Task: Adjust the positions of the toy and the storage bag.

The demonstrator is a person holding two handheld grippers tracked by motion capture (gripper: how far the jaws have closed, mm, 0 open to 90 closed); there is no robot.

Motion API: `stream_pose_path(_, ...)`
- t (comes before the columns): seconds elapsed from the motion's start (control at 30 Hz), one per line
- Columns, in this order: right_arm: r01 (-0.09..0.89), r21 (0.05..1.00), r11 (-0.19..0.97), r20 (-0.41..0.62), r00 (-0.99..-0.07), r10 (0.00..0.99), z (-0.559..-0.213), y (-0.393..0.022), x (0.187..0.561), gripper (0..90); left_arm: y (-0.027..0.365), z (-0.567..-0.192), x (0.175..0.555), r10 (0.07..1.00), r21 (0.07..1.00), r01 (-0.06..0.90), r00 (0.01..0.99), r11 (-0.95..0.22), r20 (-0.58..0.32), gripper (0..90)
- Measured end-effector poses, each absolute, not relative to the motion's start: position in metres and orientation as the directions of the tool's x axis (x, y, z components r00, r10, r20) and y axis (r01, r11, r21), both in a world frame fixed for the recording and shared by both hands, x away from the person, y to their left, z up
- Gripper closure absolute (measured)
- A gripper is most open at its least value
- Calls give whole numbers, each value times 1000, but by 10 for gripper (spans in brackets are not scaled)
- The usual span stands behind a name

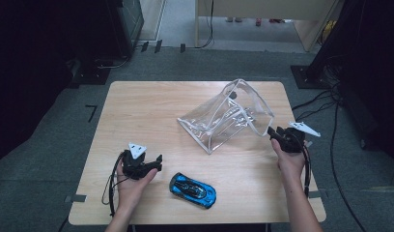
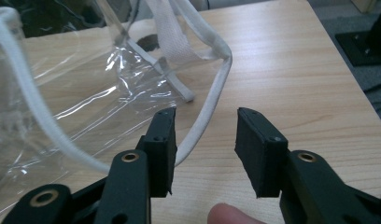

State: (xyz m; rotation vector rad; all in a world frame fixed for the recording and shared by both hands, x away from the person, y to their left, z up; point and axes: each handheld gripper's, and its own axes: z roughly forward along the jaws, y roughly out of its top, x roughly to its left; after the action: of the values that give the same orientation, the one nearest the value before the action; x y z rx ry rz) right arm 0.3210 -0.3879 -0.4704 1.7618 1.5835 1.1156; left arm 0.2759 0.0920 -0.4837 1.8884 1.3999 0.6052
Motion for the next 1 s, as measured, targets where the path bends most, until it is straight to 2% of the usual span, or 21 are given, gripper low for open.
stream_pose_path(0.03,569,794,-214,268,-11,963,-473,-387,327,607,92,-484,276,951,763,624,307,-171,-37,176)
stream_pose_path(0.13,595,771,-230,281,6,960,-477,-384,331,651,93,-484,275,951,761,626,307,-169,-41,176)
stream_pose_path(0.17,614,756,-228,288,0,958,-479,-380,332,742,92,-484,275,951,762,625,308,-171,-39,177)
stream_pose_path(0.2,619,756,-215,278,-6,961,-481,-378,333,787,92,-484,275,951,762,625,308,-171,-39,177)
stream_pose_path(0.23,619,756,-215,278,-6,961,-481,-378,333,787,92,-484,275,950,760,625,311,-177,-35,178)
stream_pose_path(0.33,630,737,-246,312,7,950,-482,-373,328,861,88,-485,276,950,760,624,311,-182,-28,194)
stream_pose_path(0.53,644,719,-262,349,-7,937,-481,-363,319,873,83,-485,276,946,758,622,325,-197,-21,199)
stream_pose_path(1.0,657,738,-154,390,-228,892,-476,-289,266,855,81,-488,277,939,755,625,343,-198,-37,256)
